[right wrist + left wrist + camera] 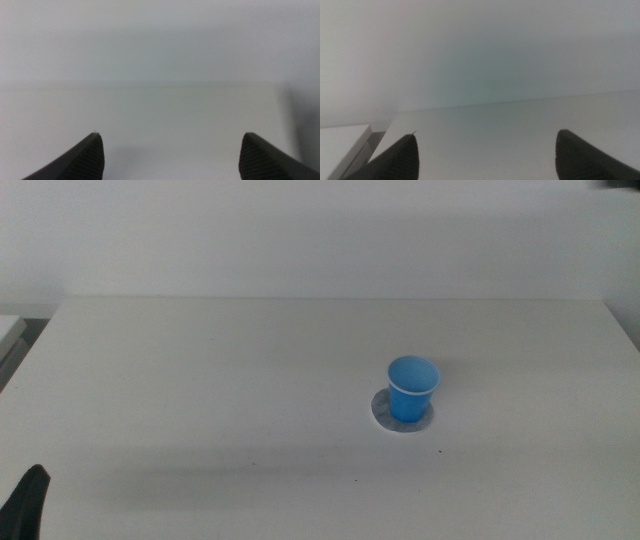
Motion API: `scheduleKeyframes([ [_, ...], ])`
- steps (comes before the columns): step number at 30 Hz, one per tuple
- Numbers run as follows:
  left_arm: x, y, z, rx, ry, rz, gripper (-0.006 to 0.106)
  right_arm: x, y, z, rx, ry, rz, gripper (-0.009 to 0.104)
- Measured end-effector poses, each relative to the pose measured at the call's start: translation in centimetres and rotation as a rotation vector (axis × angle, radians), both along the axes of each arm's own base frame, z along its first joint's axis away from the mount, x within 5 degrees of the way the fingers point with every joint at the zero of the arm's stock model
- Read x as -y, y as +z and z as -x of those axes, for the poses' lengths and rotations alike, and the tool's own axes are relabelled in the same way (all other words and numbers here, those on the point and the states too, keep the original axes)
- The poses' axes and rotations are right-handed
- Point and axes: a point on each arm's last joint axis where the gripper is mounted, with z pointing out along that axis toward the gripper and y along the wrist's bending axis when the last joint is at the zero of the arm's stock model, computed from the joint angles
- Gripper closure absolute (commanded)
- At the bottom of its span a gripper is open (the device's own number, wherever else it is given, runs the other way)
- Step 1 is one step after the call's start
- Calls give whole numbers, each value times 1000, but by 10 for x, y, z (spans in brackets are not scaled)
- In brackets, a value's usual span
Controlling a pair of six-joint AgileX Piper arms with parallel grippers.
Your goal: Place an empty cup on a cup mat.
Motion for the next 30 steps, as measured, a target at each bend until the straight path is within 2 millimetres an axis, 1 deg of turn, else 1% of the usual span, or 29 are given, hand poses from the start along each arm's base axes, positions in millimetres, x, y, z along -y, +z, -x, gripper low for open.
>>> scheduleKeyframes([
  [1,0,0,0,0,0,0,7,12,-1,15,52,-42,6,4],
  [2,0,0,0,0,0,0,7,22,-6,30,98,-76,10,4],
  [3,0,0,0,0,0,0,7,28,-15,44,128,-97,12,4],
  [5,0,0,0,0,0,0,7,32,-36,69,199,-109,11,4],
  [8,0,0,0,0,0,0,7,32,-66,100,259,-98,18,4],
  [11,0,0,0,0,0,0,7,32,-91,125,277,-90,25,4],
  [12,0,0,0,0,0,0,7,32,-99,132,274,-90,28,4],
  [14,0,0,0,0,0,0,7,32,-106,145,294,-89,28,4],
  [19,0,0,0,0,0,0,7,33,-109,174,350,-91,25,4],
  [22,0,0,0,0,0,0,7,33,-117,188,342,-95,15,4],
  [25,0,0,0,0,0,0,7,33,-132,201,365,-94,33,4],
  [27,0,0,0,0,0,0,7,35,-144,209,405,-93,73,4],
  [30,0,0,0,0,0,0,7,34,-164,222,472,-92,68,4],
])
